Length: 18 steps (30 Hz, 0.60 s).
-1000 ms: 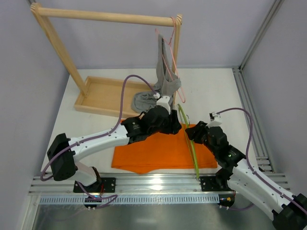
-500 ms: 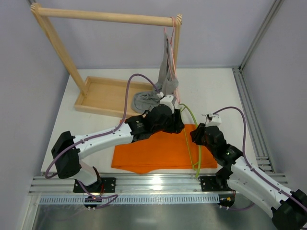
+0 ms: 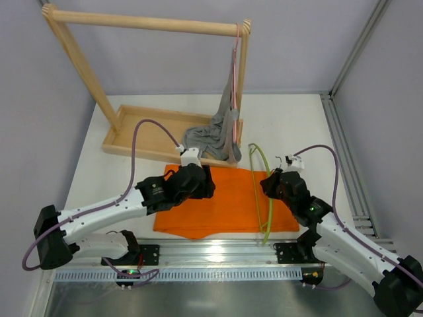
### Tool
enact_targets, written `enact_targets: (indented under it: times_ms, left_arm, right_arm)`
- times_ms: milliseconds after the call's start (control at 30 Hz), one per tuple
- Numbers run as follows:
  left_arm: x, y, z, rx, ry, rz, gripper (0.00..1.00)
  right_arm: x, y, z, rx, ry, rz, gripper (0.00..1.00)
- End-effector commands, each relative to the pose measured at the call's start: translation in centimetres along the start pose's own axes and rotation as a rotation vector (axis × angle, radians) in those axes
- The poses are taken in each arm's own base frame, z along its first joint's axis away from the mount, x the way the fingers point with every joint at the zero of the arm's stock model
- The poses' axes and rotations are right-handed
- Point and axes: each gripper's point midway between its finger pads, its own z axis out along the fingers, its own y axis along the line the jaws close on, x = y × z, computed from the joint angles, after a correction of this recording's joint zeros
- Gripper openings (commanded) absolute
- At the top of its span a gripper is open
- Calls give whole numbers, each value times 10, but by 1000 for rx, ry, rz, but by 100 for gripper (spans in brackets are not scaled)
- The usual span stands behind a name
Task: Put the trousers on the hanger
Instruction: Place trousers on hanger
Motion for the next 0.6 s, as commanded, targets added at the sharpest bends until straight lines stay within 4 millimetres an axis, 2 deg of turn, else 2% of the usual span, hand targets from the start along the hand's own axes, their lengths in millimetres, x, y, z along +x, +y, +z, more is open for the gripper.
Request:
enact_targets:
  times_ms: [0,67,100,133,167,200,333,400,467,500,533,567]
  left_arm:
    - [4,39,-9,-135,-31,-45,56]
    - [12,61,-6,-185,-15,-78,57]
    - [18,64,-6,-171,15,-116,57]
    - [13,73,-3,-179,10,-160,57]
    - [22,82,-1,-189,33,-174,57]
    - [22,82,-3,-166,40,-200,57]
    - [24,107,-7,-212,34,-248,59]
    - [33,132,-8,-278,52,-293,59]
    - [34,148,-13,-311,37,-368,60]
    - [41,157,-17,-342,46,-389,61]
    - [50,181,-29,-424,18,-460,68]
    - [51,186,-29,-440,12,-456,68]
  right_arm:
    - [-26,25,-2,-76,-76,99,4]
    - [-28,29,-1,-95,-85,117,4]
    - [-31,33,-1,-108,-94,123,4]
    - [-32,34,0,-110,-96,133,4]
    - [-35,36,-1,-115,-102,139,4]
    - [-38,39,-2,-124,-109,148,4]
    - [-47,48,-5,-156,-134,186,4]
    - [-49,49,-6,-163,-139,201,4]
    - [-55,57,-8,-196,-158,228,4]
    - [-55,57,-7,-198,-159,236,4]
    - [-49,59,-3,-205,-145,277,4]
    - [-49,59,-3,-205,-145,277,4]
